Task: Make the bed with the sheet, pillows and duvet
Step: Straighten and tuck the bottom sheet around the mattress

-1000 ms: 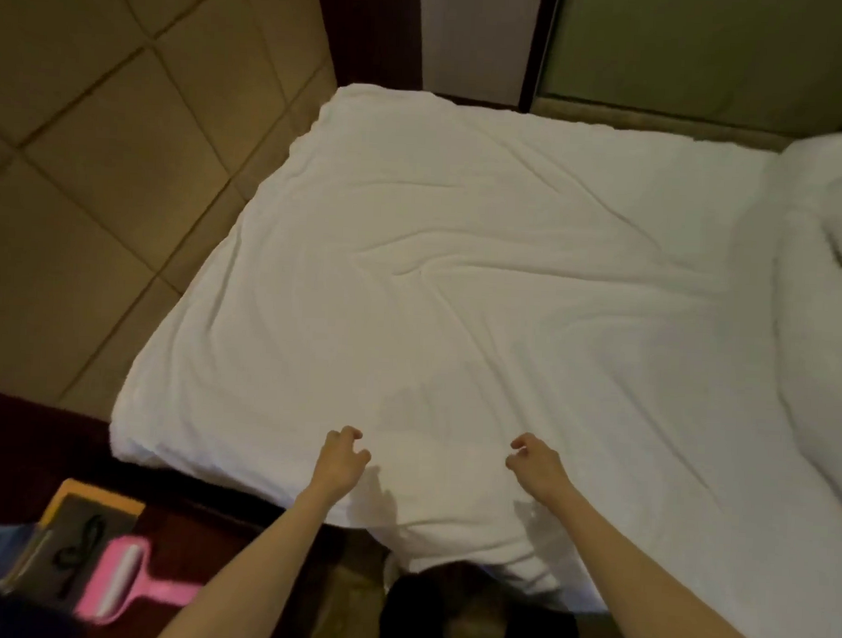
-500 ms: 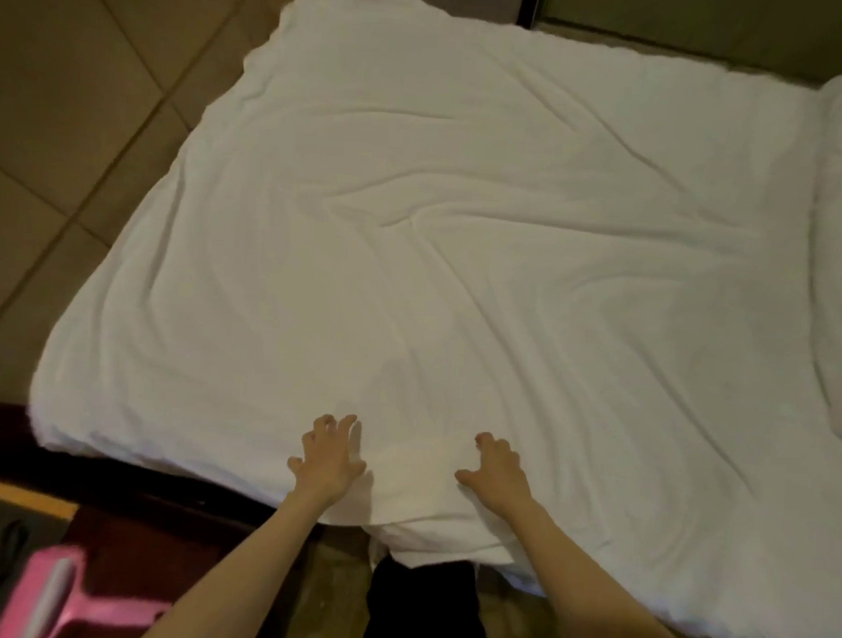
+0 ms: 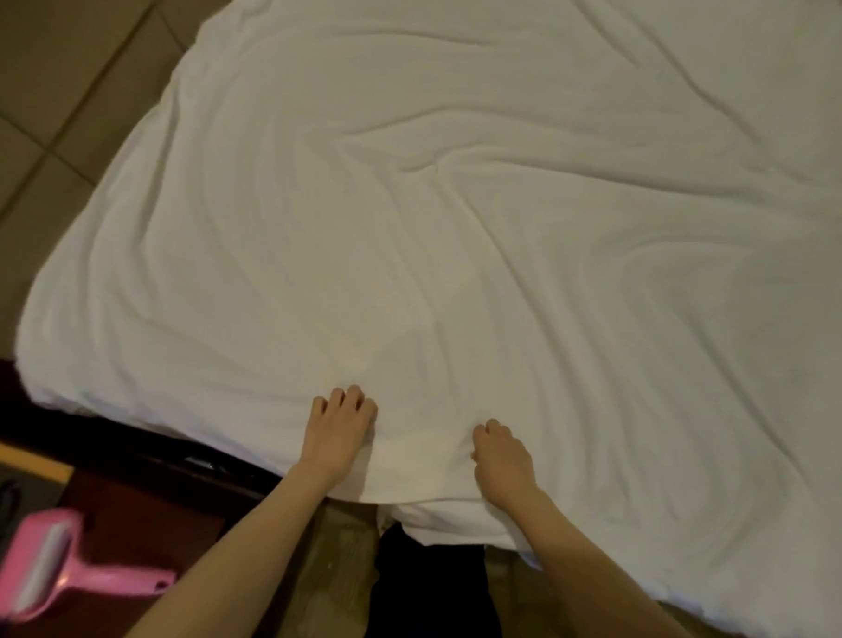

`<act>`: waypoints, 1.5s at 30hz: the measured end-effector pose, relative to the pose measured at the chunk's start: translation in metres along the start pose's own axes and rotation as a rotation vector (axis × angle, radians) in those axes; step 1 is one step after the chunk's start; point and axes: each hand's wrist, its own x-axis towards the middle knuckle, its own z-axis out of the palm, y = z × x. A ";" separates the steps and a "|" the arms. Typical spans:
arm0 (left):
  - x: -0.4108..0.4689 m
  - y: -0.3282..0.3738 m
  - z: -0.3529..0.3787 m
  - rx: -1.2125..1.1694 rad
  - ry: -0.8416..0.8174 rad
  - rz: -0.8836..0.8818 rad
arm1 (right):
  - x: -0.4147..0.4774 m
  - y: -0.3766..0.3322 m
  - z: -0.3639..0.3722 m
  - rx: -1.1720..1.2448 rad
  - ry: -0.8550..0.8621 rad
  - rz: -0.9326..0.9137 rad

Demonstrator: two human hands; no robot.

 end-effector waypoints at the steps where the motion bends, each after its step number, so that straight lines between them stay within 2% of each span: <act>1: -0.002 -0.003 -0.002 -0.012 -0.001 0.008 | 0.001 0.000 -0.003 0.014 -0.017 0.001; 5: -0.009 -0.022 -0.023 -0.083 -0.067 -0.027 | 0.000 -0.011 -0.027 0.116 -0.100 -0.030; 9: -0.010 -0.050 -0.040 -0.129 -0.103 -0.054 | 0.005 -0.039 -0.051 0.161 -0.112 -0.108; 14: -0.017 -0.093 -0.054 -0.314 -0.107 -0.168 | 0.016 -0.080 -0.064 0.185 -0.140 -0.166; 21: -0.016 -0.130 -0.083 -0.184 -0.075 -0.196 | 0.031 -0.119 -0.076 0.180 -0.156 -0.208; 26: -0.011 -0.128 -0.090 -0.099 -0.091 -0.246 | 0.033 -0.124 -0.075 0.156 -0.186 -0.232; 33: -0.019 -0.098 -0.089 -0.368 0.089 -0.436 | 0.033 -0.112 -0.093 0.082 -0.160 -0.257; 45: -0.046 -0.074 -0.140 -0.670 0.182 -0.583 | 0.012 -0.095 -0.177 0.225 -0.045 -0.151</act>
